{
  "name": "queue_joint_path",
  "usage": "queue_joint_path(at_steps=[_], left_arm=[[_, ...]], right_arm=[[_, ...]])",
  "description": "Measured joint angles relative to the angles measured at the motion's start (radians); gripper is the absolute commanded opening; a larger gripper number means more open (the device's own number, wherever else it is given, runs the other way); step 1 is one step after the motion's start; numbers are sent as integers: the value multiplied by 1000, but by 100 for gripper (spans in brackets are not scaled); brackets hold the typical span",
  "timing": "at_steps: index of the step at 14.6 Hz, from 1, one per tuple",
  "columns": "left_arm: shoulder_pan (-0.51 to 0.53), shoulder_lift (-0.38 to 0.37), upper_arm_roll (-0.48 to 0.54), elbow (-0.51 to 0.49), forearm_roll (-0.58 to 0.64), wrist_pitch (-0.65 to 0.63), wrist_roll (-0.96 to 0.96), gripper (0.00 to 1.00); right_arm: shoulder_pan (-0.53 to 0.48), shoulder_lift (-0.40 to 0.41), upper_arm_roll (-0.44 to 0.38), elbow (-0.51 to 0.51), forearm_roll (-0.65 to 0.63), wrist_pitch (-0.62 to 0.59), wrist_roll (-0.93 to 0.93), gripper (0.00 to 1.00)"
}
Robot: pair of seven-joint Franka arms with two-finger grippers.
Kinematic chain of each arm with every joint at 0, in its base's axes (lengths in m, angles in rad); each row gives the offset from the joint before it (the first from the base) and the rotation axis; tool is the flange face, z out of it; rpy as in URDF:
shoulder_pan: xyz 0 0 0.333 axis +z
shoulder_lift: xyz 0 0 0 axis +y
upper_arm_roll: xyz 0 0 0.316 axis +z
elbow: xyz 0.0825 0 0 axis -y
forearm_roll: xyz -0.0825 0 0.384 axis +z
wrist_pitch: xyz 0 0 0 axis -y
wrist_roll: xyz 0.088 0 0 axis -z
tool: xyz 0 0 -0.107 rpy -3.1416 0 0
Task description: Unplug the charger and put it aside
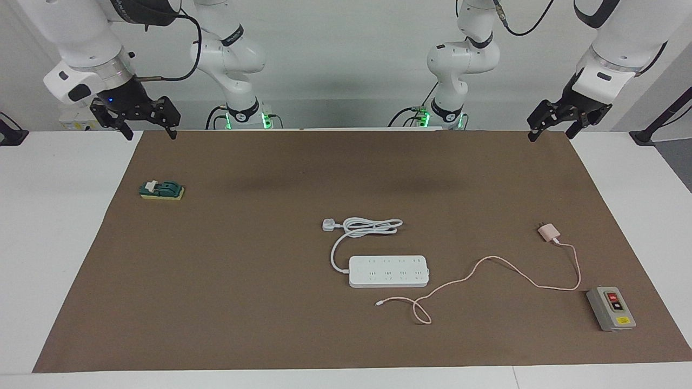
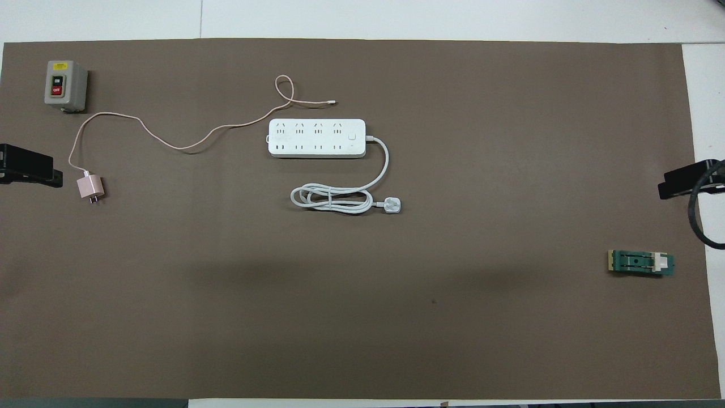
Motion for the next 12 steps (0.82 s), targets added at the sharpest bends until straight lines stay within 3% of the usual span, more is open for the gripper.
queue_joint_path(at_steps=[12], left_arm=[[-2, 1, -2, -15, -1, 20, 6, 100]], right_arm=[[2, 0, 2, 0, 0, 0, 0, 100]])
